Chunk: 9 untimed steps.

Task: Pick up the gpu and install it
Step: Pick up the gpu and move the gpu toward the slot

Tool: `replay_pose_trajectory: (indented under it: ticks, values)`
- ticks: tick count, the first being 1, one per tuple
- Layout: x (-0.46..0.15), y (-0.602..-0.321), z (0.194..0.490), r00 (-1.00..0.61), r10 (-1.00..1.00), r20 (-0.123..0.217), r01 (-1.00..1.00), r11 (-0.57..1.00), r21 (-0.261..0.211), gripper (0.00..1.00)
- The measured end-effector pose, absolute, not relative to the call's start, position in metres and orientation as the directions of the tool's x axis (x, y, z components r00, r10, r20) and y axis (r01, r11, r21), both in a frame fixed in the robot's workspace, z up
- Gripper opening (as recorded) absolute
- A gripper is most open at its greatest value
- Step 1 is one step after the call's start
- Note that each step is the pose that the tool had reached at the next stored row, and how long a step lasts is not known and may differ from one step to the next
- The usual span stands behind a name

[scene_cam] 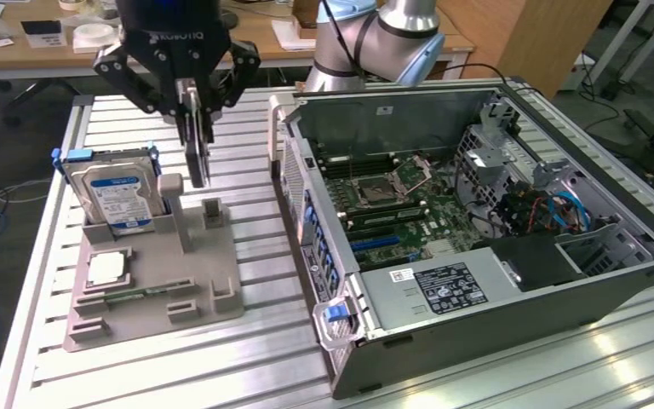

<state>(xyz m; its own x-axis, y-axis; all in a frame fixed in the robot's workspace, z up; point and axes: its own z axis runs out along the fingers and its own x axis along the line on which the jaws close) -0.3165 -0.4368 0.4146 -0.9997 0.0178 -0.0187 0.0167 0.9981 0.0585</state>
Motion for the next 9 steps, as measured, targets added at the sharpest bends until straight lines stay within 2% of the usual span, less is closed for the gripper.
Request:
replay_pose_trajectory:
  ticks: [9]
  values:
    - [-0.3137,-0.4368,0.4192,-1.0,0.018,-0.019,0.017,0.998,0.058,0.28]
